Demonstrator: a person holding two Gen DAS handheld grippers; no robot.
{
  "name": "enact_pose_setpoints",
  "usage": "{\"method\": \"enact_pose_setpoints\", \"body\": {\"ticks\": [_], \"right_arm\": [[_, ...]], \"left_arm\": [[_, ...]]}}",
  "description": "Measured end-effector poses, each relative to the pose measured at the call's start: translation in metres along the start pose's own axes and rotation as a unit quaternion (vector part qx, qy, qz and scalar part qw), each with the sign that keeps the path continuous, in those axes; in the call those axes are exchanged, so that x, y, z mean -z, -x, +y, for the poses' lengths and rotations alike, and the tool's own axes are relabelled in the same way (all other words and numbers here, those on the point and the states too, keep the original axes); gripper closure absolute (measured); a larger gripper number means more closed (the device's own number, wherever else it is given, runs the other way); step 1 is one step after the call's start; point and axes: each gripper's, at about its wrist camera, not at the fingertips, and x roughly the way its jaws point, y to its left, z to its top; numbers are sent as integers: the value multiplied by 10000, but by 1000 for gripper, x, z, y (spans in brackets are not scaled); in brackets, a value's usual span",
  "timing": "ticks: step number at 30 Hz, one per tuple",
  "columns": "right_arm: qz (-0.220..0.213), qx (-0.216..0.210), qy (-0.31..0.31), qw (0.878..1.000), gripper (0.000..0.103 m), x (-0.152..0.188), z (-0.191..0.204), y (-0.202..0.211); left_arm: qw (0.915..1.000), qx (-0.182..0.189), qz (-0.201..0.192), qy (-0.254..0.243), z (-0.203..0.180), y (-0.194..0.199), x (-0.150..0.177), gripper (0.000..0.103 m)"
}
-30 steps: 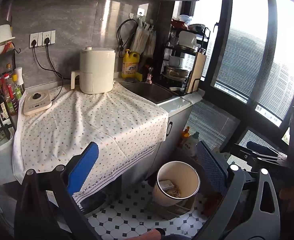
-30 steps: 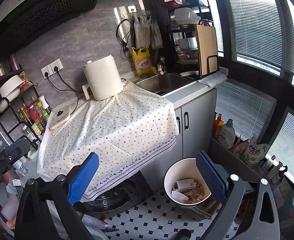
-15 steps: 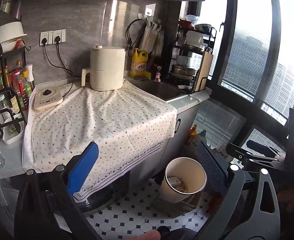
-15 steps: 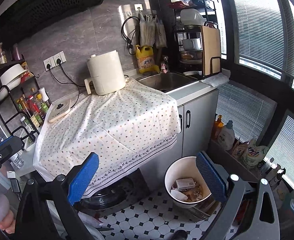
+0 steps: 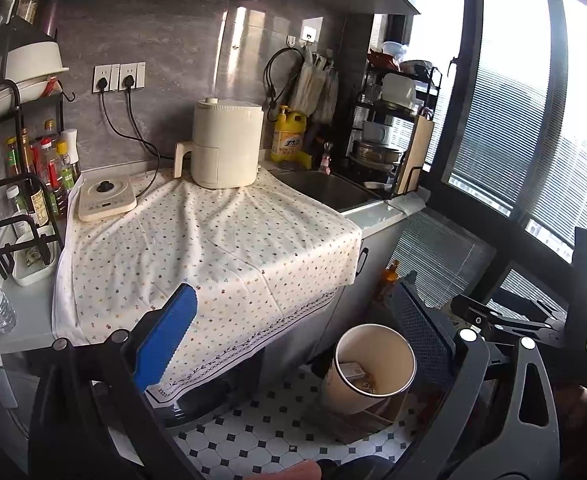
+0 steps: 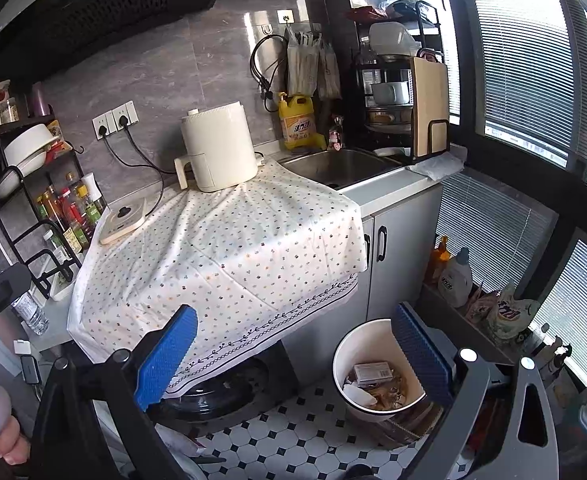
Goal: Collect trash
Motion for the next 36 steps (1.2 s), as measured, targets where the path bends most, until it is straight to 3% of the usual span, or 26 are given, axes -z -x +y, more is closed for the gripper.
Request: {"method": "enact_pose_setpoints", "body": {"ticks": [36], "right_arm": [[-30,-119,25,9999,8,4,3,0]], "left_arm": [[10000,22,90,-36,4,2,2,6]]}}
